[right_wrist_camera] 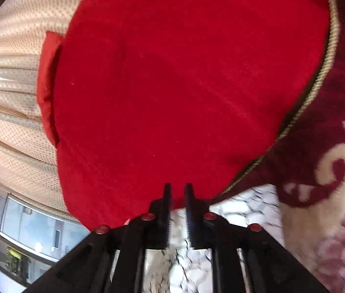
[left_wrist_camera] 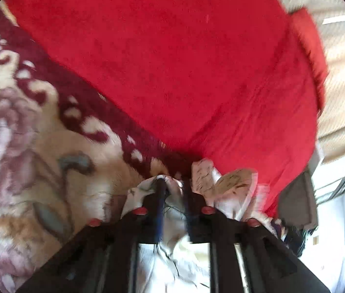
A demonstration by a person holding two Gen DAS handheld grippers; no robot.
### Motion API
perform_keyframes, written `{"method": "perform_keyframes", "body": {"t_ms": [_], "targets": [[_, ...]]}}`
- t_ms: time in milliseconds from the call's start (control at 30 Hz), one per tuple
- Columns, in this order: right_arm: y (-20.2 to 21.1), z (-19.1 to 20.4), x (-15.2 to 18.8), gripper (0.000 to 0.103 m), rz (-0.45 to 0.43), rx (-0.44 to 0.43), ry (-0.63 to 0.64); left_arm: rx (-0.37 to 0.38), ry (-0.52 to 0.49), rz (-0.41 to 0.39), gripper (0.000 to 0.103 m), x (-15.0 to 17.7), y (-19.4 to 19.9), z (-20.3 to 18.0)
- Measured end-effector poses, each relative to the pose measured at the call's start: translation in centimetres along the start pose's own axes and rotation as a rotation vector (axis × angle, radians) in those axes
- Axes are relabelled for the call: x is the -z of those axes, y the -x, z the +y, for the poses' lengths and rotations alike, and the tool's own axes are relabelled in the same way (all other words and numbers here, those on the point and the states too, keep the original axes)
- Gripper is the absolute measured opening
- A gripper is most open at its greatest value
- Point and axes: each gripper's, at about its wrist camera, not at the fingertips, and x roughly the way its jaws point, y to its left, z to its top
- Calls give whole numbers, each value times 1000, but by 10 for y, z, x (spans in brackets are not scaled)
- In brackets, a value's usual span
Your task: Fold large clothes
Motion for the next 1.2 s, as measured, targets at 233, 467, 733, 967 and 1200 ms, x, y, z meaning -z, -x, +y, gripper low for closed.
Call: {"method": "perform_keyframes", "body": {"t_ms": [233, 467, 733, 967, 1200], "targets": [[53, 72, 76, 35, 152, -6, 400, 17, -238, -4, 48, 55, 65, -53], [-1, 126, 181, 35, 472, 69, 686, -7, -403, 251, 50, 125, 2, -116], [-112, 124, 141, 35, 342, 211, 577, -236, -249, 91, 50, 44, -95, -123], [-42, 107, 122, 35, 159, 115, 530, -292, -201, -56, 50, 48, -46, -73], [9, 91, 169, 35, 301, 277, 705, -366, -236, -115, 49, 106, 20, -37]]}}
